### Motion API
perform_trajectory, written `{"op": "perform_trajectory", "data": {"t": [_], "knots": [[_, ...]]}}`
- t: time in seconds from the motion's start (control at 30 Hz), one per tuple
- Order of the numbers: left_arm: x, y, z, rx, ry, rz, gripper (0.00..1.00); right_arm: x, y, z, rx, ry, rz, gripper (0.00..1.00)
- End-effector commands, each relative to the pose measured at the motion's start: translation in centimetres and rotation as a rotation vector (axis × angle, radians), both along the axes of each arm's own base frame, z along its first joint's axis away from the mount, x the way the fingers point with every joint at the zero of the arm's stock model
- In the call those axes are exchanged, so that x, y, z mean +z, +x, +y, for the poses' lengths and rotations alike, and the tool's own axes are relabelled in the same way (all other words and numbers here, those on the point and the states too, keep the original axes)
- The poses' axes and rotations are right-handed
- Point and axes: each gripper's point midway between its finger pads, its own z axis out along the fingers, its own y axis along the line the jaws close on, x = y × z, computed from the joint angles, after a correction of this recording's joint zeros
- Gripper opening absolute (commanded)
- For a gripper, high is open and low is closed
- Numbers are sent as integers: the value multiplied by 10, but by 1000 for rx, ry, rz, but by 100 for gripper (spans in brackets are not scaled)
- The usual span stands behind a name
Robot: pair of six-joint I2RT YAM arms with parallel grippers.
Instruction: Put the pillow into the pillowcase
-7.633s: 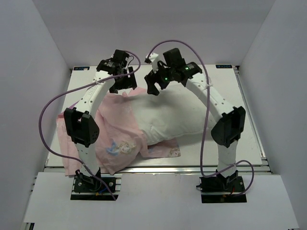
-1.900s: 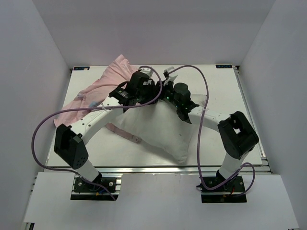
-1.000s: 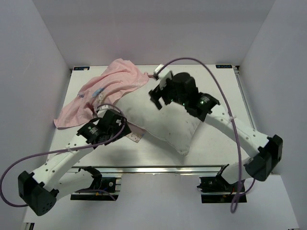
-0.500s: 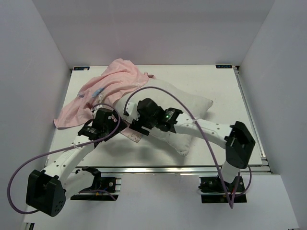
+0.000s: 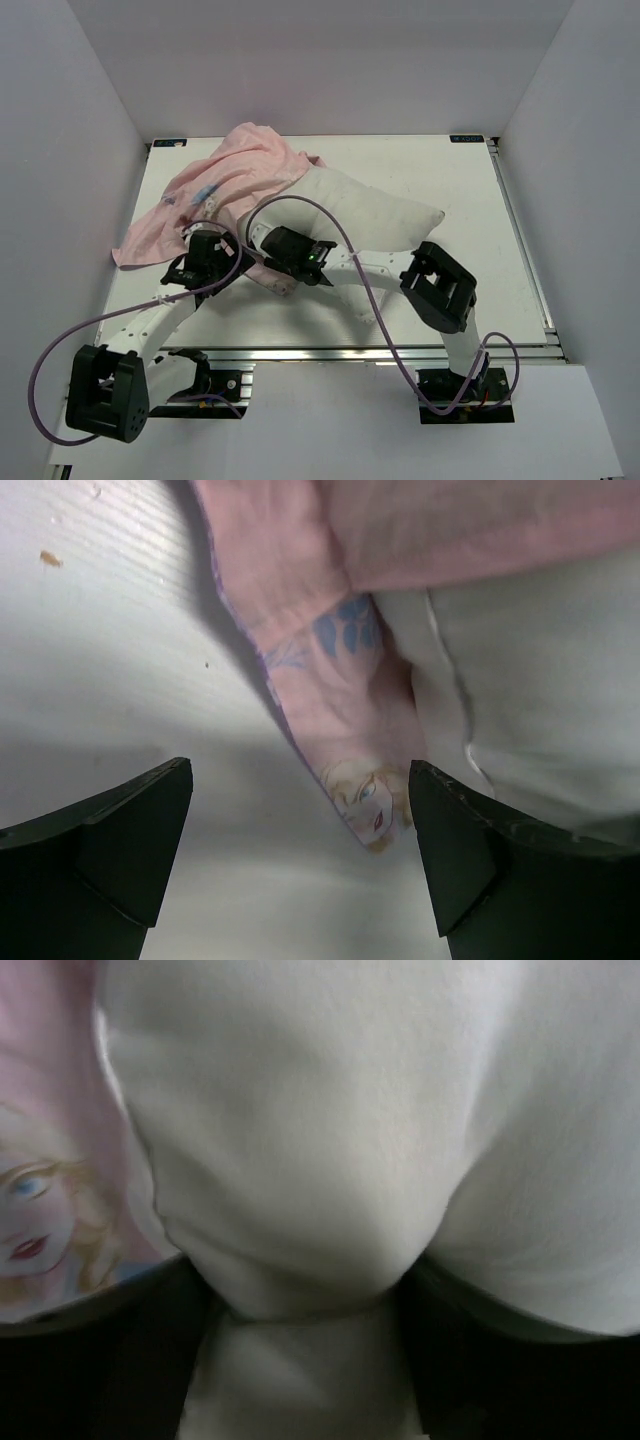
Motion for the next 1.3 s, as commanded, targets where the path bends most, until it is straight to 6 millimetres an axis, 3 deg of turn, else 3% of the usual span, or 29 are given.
{"op": "perform_trajectory", "data": {"t": [0.0, 0.03, 0.07, 0.1, 0.23, 0.4, 0.6, 0.67, 0.7, 0.77, 0.8, 0.83, 0.87, 0.97, 1.03, 1.13, 1.2, 1.23, 1.27], "knots": [[8, 20, -6, -57, -41, -85, 98, -12, 13, -9, -132, 12, -19, 56], [4, 22, -5, -62, -32, -82, 98, -10, 12, -7, -128, 31, -15, 34], [5, 24, -11, -89, -51, -84, 98, -5, 9, -2, -118, 66, -1, 3], [6, 29, -12, -93, -52, -100, 98, 8, 10, 1, -117, 114, -12, 0], [3, 39, -21, -138, -66, -115, 98, 45, -1, 17, -44, 238, 29, 0], [4, 50, -20, -138, -45, -128, 98, 91, -3, 23, -38, 352, 65, 0], [-6, 63, -9, -96, 18, -127, 97, 120, -14, 26, 15, 433, 118, 0], [7, 78, -19, -132, -10, -183, 92, 128, -13, 29, 19, 458, 115, 0], [3, 80, -23, -150, -24, -174, 77, 130, -11, 30, 13, 469, 116, 0], [15, 86, -37, -205, -75, -191, 49, 137, -5, 32, 1, 495, 98, 0], [20, 86, -43, -227, -89, -196, 11, 145, 0, 35, -8, 525, 77, 0], [27, 86, -46, -241, -105, -201, 0, 150, 7, 35, -24, 544, 56, 0], [40, 87, -50, -259, -119, -221, 0, 157, 11, 38, -26, 563, 37, 0], [75, 66, -66, -317, -152, -272, 0, 204, 30, 45, -36, 672, -75, 0], [88, 43, -81, -351, -151, -267, 0, 240, 40, 50, -30, 769, -163, 0], [117, 5, -101, -414, -169, -296, 0, 273, 44, 58, 2, 878, -232, 0], [131, -20, -118, -478, -233, -300, 0, 275, 44, 63, 22, 945, -262, 0], [135, -33, -129, -536, -279, -287, 0, 256, 43, 67, 38, 948, -252, 0], [135, -42, -134, -570, -296, -263, 0, 261, 46, 72, 47, 1009, -293, 0]]}}
